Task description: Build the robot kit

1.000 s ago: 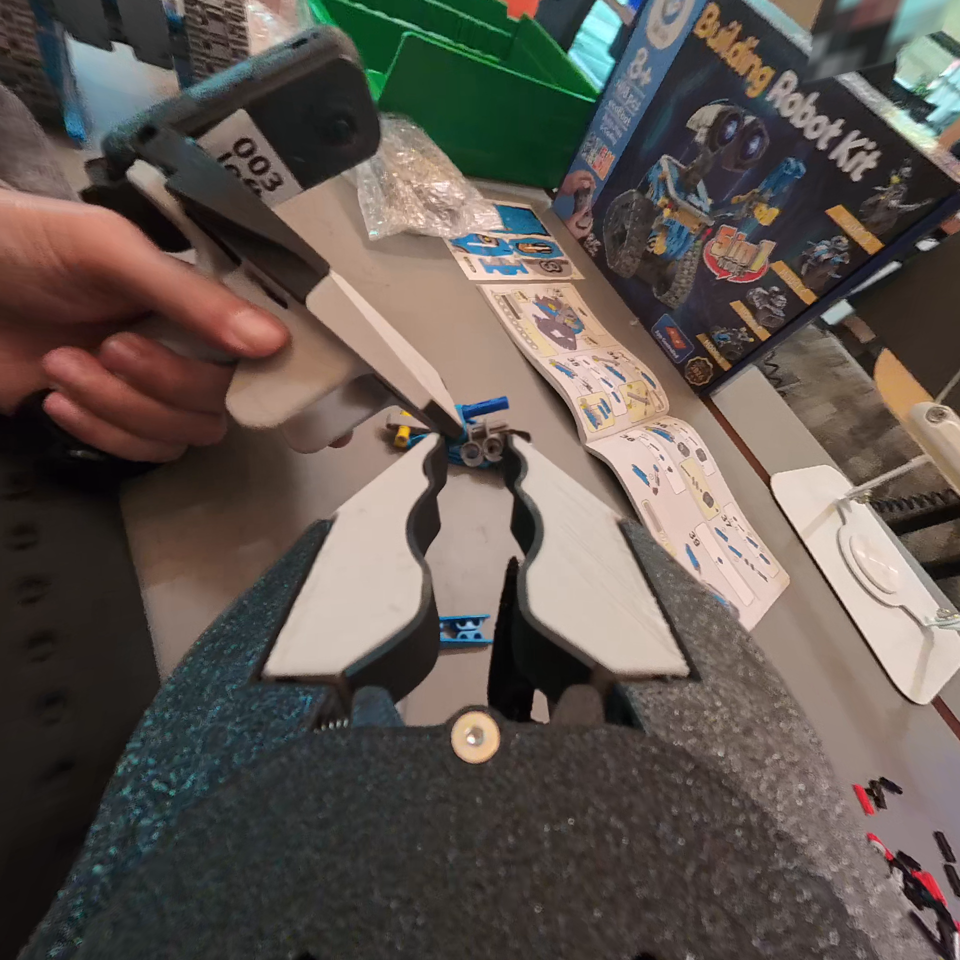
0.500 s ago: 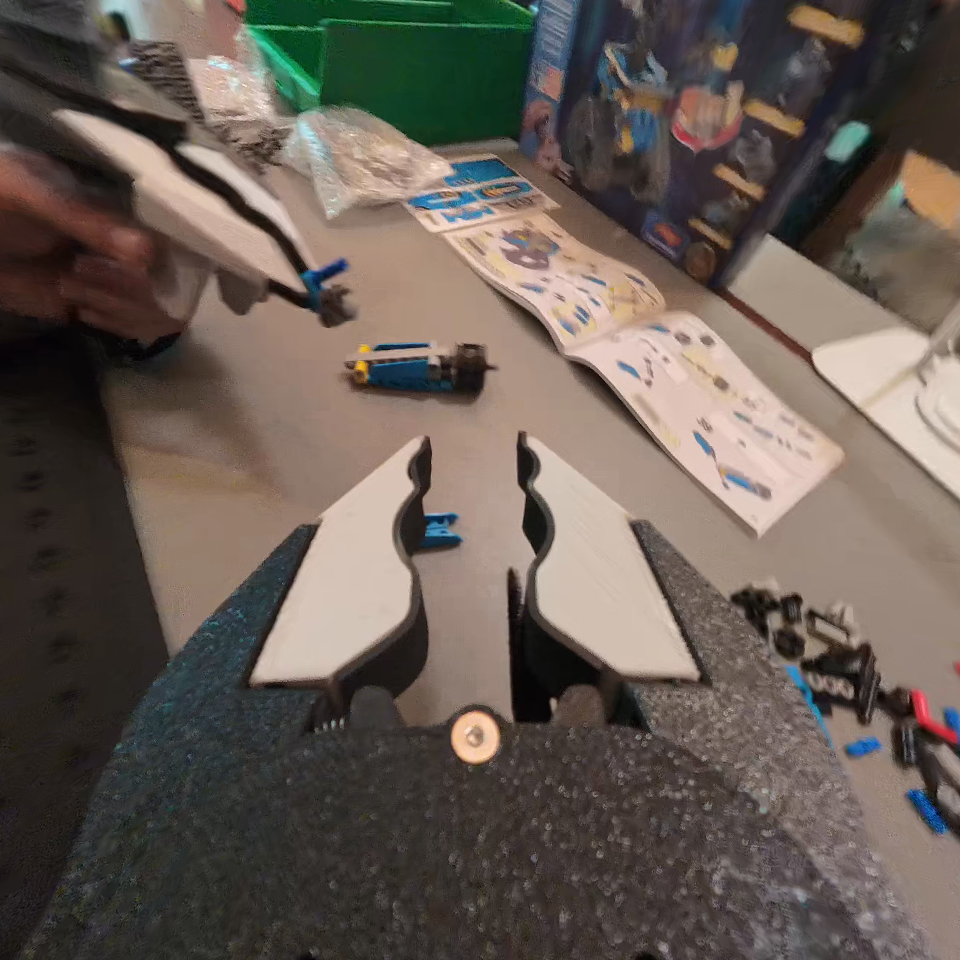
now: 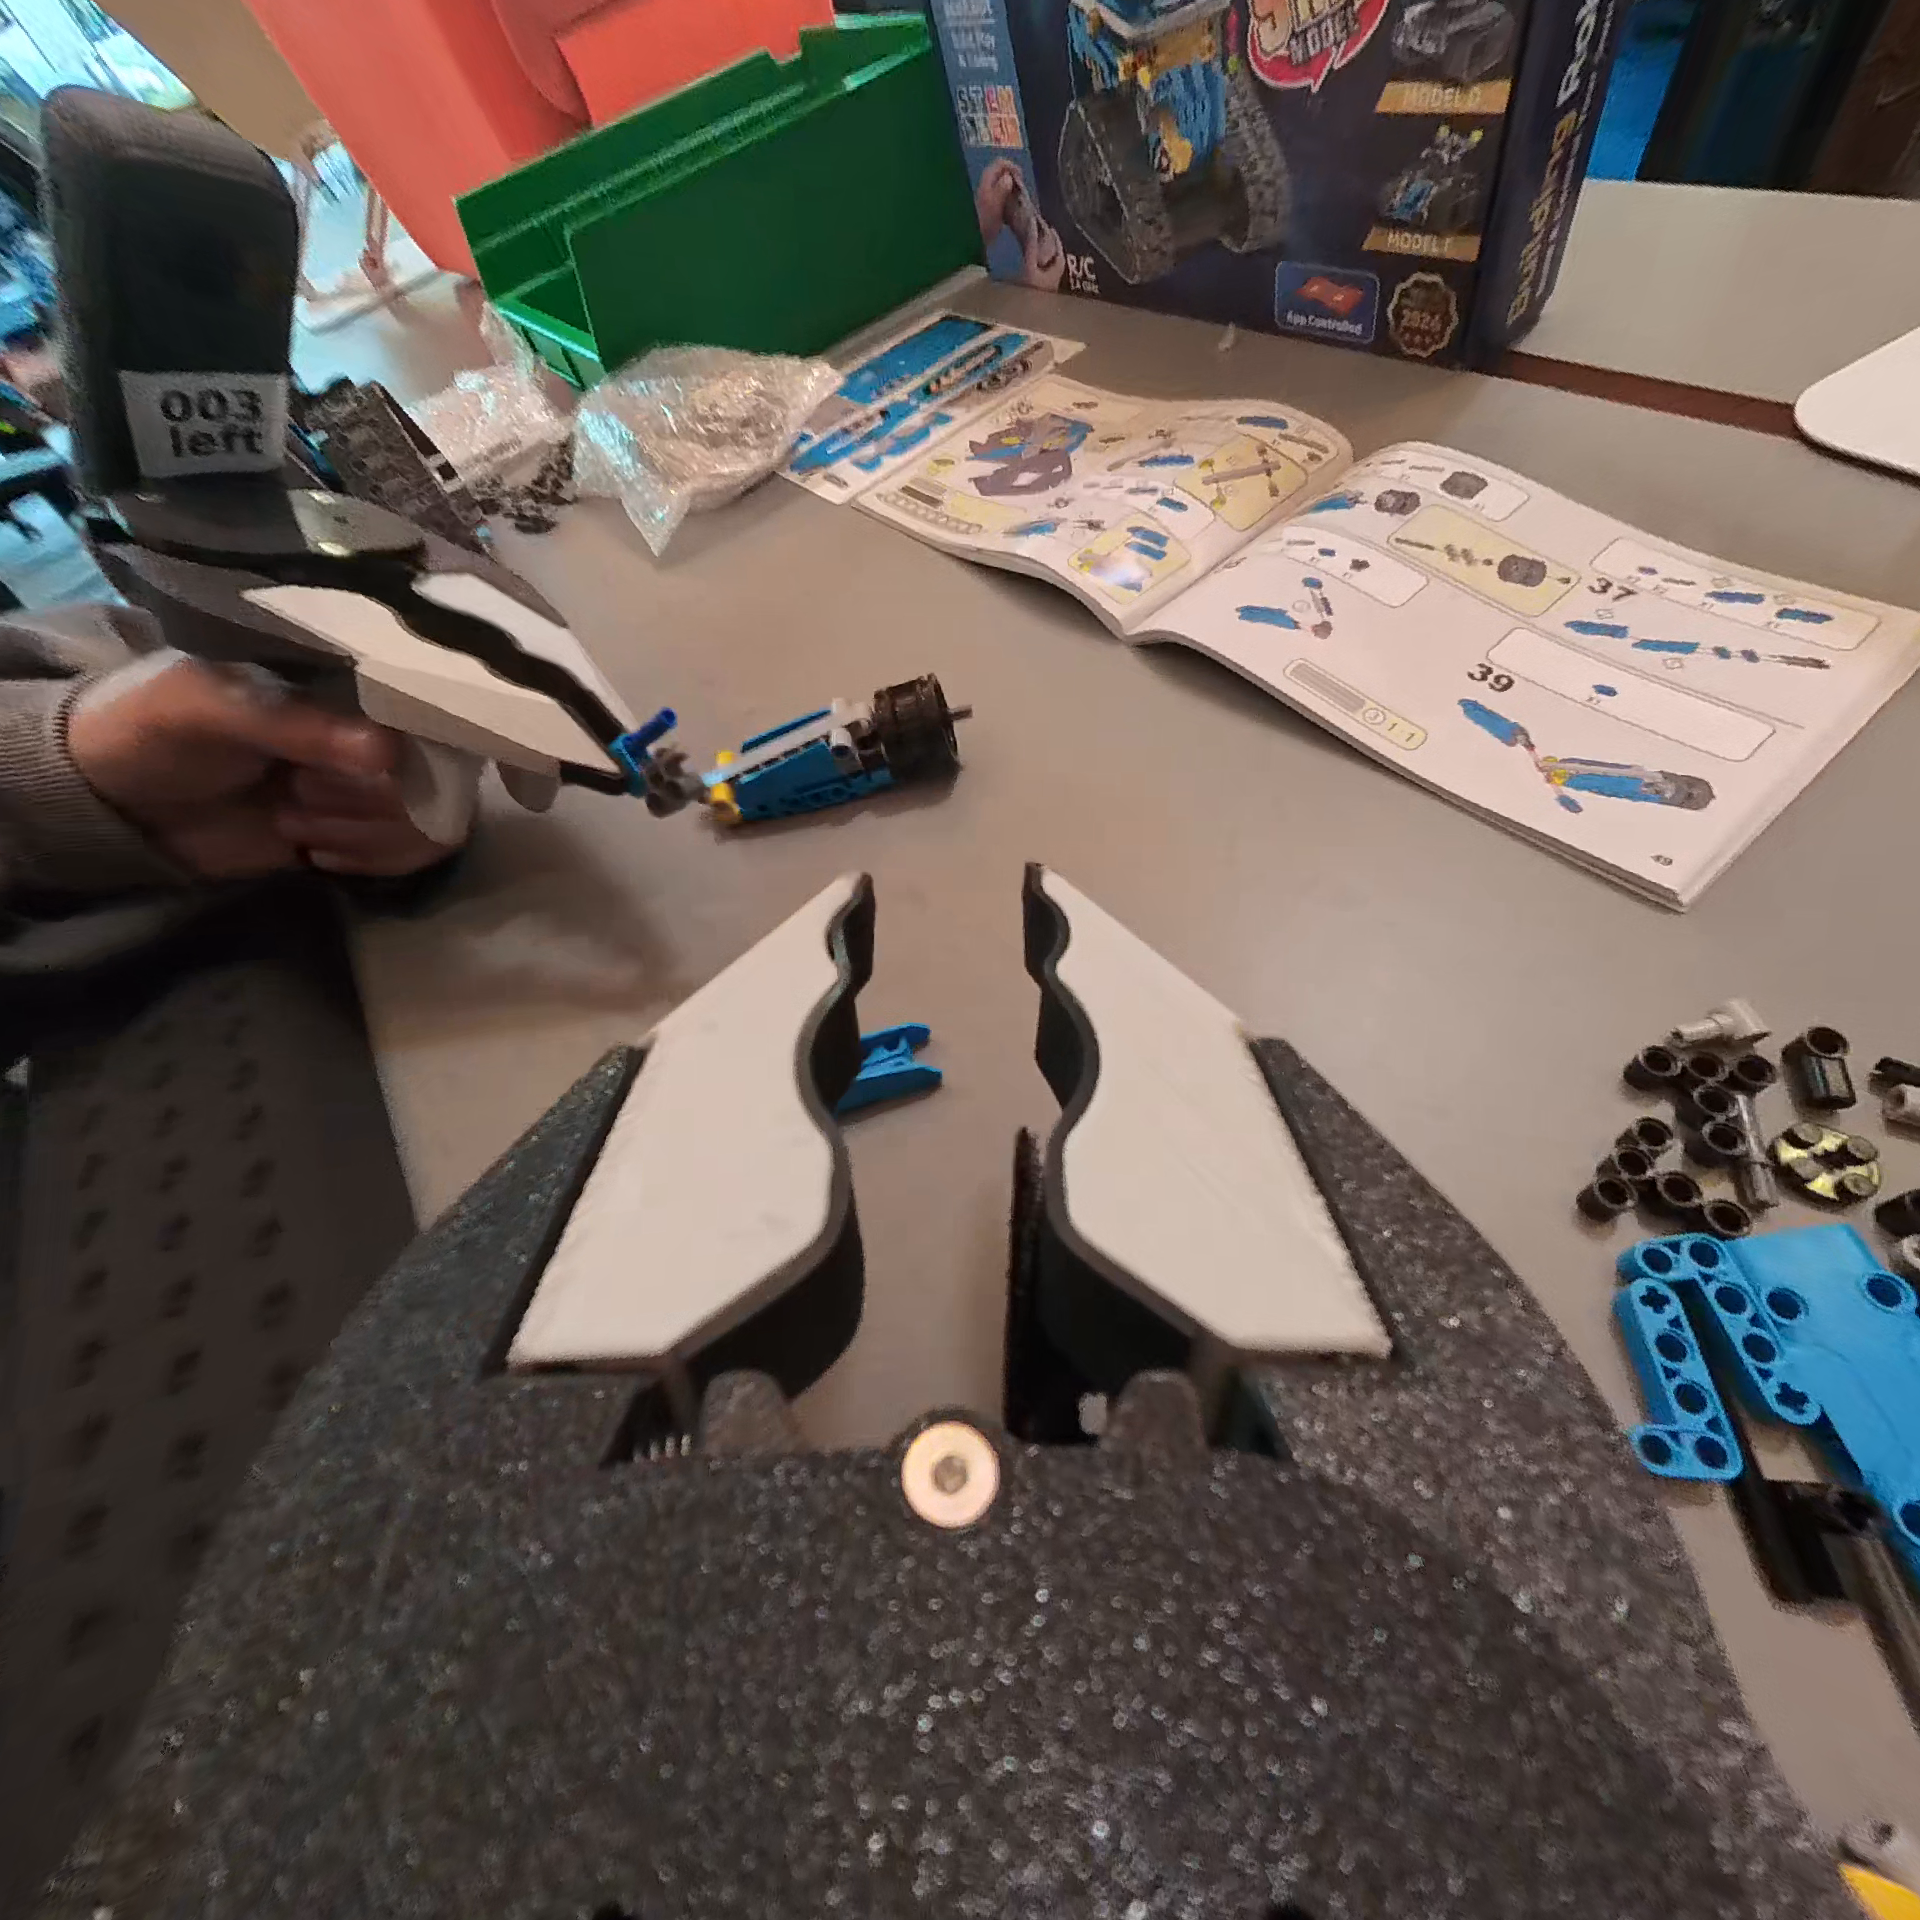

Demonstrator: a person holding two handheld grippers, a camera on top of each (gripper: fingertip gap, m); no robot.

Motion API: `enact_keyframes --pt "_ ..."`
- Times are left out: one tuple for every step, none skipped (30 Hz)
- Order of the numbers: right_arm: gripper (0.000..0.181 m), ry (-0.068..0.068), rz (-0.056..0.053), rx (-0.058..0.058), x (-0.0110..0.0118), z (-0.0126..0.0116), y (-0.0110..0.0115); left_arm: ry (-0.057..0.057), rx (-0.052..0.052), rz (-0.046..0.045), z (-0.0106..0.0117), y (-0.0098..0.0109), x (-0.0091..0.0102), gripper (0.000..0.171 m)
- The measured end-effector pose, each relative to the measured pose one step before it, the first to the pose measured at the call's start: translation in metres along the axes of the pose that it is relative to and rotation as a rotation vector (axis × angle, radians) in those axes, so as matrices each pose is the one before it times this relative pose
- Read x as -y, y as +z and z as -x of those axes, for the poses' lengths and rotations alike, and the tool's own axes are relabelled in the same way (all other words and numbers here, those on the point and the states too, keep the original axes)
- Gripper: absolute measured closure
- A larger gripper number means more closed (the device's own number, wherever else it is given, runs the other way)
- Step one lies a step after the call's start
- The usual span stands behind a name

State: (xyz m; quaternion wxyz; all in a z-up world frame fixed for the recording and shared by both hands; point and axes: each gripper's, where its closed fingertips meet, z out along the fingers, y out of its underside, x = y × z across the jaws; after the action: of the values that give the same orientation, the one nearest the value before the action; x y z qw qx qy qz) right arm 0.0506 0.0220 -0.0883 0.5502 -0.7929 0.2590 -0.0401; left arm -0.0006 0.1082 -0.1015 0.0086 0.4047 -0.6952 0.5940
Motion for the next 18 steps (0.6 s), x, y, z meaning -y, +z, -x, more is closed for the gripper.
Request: enact_keyframes --pt "0.154 -0.0072 0.0206 -0.0077 -0.00371 -0.00191 0.00177 0.0118 0.0093 0.02173 -0.00013 0.00281 -0.00305 0.165" --pt "0.154 -0.0073 0.0155 -0.0042 -0.00325 -0.00121 0.00181 0.0152 0.001 0.02515 -0.00147 0.00288 -0.00338 0.165" --pt "0.154 -0.0025 0.0137 0.0005 -0.00293 -0.00054 0.00165 0.0149 -0.0013 0.02455 -0.0018 0.00269 -0.00335 0.165" --pt "0.154 0.0011 0.0114 0.0022 -0.00222 -0.00021 0.00131 0.0127 0.0017 0.01927 -0.00123 0.00209 -0.00261 0.165" --pt "0.155 -0.0001 0.0041 0.001 -0.00097 -0.00034 0.00073 0.0109 0.0023 0.01289 -0.00079 0.00143 -0.00175 0.165" --pt "0.155 -0.0008 0.0011 -0.0007 -0.00034 -0.00059 0.00048 0.0083 0.0004 0.00603 -0.00086 0.00061 -0.00079 0.165" --pt "0.156 -0.0015 0.0013 -0.0017 -0.00034 -0.00086 0.00025 0.0042 -0.0018 0.0008 -0.00068 0.00007 -0.00018 0.165" --pt "0.156 -0.0002 0.0016 -0.0048 -0.00055 -0.00151 0.00022 -0.0007 -0.002 -0.00174 -0.00017 -0.00013 0.00021 0.165" --pt "0.156 0.0026 0.0037 -0.0007 -0.00097 -0.00099 0.00016 -0.0038 -0.0015 -0.00302 0.00018 -0.00041 0.00023 0.165" --pt "0.157 0.0065 0.0055 0.0053 -0.00128 -0.00004 0.00027 -0.0038 -0.0021 -0.00363 0.00011 -0.00049 0.00039 0.165" --pt "0.158 0.007 0.0032 0.0103 -0.00072 0.00102 0.00014 -0.0023 -0.0013 -0.00332 0.00015 -0.00051 0.00038 0.165" --pt "0.159 0.0064 0.0005 0.0097 -0.00018 0.00109 0.00004 0.0 -0.0004 -0.00145 -0.00003 -0.00023 0.00006 0.165" --pt "0.16 0.0038 0.0007 0.0084 -0.00002 0.00126 0.0 0.0023 0.0 0.00233 -0.00033 0.00013 -0.00045 0.165" --pt "0.16 -0.0007 0.0012 0.0078 0.00004 0.00156 0.00015 0.0047 0.001 0.00489 -0.00039 0.0004 -0.00067 0.165" --pt "0.16 -0.0062 0.0021 0.0096 -0.00019 0.00213 0.00024 0.006 0.0025 0.00592 -0.00028 0.00057 -0.00092 0.165" --pt "0.16 -0.0078 0.0038 0.0037 -0.00051 0.00128 0.00024 0.0065 0.0039 0.00544 -0.00022 0.00049 -0.00073 0.165" --pt "0.16 -0.0097 0.0053 -0.0027 -0.00063 0.00034 0.00031 0.0075 0.0043 0.00356 -0.00016 0.00033 -0.00051 0.165" --pt "0.16 -0.0092 0.0071 -0.0058 -0.00104 -0.00009 0.00026 0.0077 0.0029 0.00284 -0.0005 0.00029 -0.00051 0.165"
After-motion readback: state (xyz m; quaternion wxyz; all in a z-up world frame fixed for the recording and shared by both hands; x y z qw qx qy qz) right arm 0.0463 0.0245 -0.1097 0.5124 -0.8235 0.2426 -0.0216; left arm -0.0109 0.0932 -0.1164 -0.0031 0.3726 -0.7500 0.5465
